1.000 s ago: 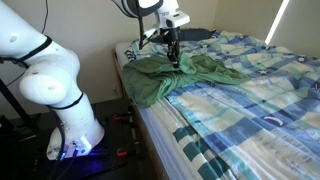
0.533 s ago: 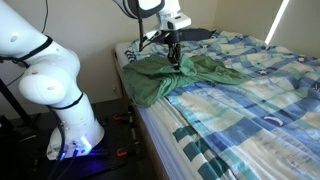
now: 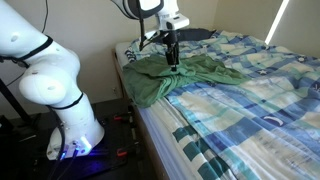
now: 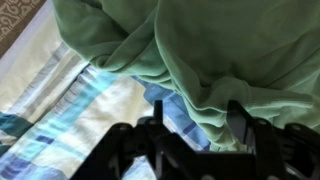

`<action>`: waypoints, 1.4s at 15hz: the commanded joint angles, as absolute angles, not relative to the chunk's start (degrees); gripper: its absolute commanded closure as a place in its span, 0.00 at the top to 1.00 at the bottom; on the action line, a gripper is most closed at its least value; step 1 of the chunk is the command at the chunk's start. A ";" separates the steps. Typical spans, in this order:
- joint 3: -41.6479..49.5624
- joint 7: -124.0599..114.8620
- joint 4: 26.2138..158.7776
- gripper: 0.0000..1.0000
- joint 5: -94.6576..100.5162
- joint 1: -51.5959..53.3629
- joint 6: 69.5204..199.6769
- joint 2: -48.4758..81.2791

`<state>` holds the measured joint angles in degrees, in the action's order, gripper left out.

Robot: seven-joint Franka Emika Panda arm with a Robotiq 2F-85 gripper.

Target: Fold the green jersey

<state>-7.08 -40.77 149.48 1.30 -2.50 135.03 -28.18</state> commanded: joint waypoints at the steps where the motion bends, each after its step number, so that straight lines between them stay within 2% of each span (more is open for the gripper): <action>1: -9.21 -41.03 149.22 0.99 0.69 -2.14 132.38 -30.71; 10: -13.97 -40.53 147.30 1.00 -1.15 2.44 125.95 -32.92; 21: -14.17 -40.75 148.25 1.00 -0.23 2.31 127.56 -33.08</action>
